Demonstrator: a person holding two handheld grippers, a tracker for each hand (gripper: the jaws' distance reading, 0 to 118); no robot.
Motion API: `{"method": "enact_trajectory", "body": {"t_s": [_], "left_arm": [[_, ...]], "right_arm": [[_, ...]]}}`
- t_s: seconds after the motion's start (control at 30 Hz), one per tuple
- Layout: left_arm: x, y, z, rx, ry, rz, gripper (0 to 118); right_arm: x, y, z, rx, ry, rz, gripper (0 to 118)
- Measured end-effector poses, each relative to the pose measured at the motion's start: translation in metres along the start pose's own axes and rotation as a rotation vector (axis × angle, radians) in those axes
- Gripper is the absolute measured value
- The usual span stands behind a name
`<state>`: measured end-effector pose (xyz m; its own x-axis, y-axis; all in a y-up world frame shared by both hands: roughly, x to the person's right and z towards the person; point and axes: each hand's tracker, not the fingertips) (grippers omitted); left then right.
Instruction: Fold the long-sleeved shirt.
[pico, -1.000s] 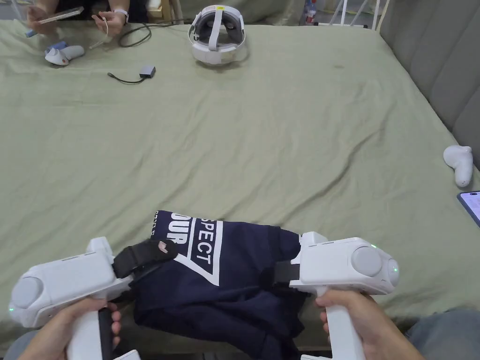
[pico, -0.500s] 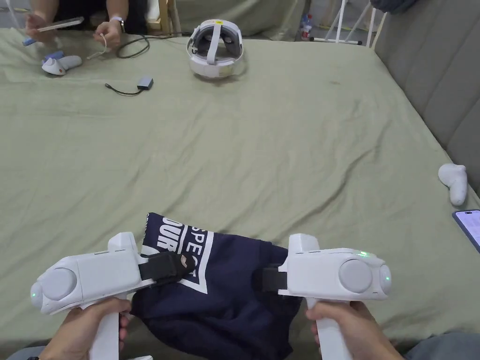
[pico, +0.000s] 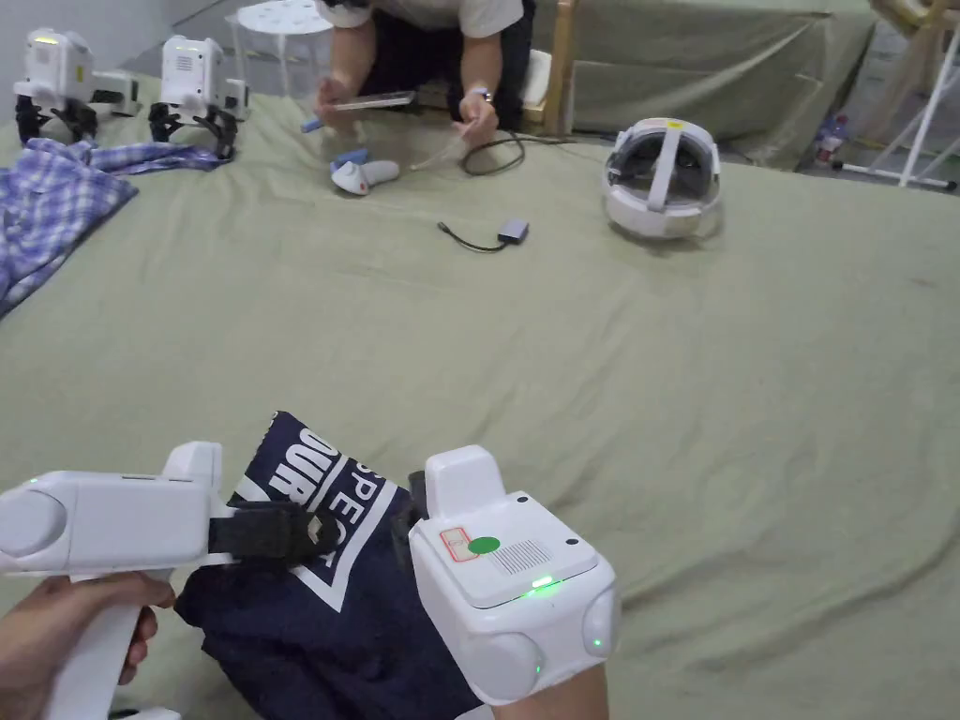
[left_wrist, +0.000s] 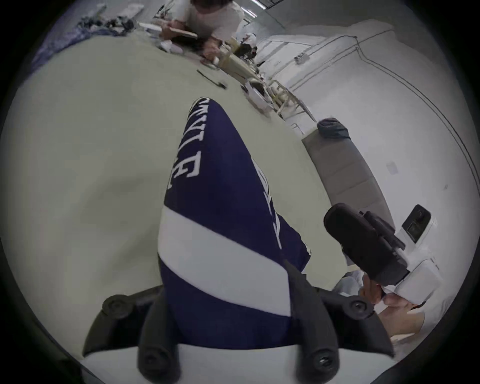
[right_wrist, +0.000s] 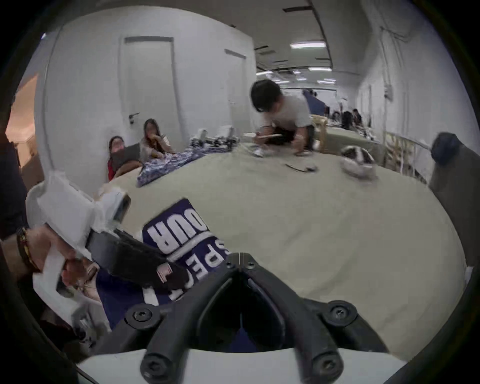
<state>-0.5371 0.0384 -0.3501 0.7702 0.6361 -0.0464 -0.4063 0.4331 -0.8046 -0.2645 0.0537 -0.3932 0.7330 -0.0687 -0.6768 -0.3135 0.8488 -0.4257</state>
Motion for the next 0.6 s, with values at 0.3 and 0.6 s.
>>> {"method": "enact_trajectory", "body": {"t_s": [0.3, 0.6], "left_arm": [[-0.157, 0.069, 0.094, 0.054, 0.178, 0.063, 44], [-0.118, 0.062, 0.133, 0.286, 0.447, -0.021, 109]], "right_arm": [[-0.076, 0.027, -0.094, -0.03, 0.092, 0.051, 0], [-0.087, 0.052, -0.1, 0.011, 0.12, 0.064, 0]]}}
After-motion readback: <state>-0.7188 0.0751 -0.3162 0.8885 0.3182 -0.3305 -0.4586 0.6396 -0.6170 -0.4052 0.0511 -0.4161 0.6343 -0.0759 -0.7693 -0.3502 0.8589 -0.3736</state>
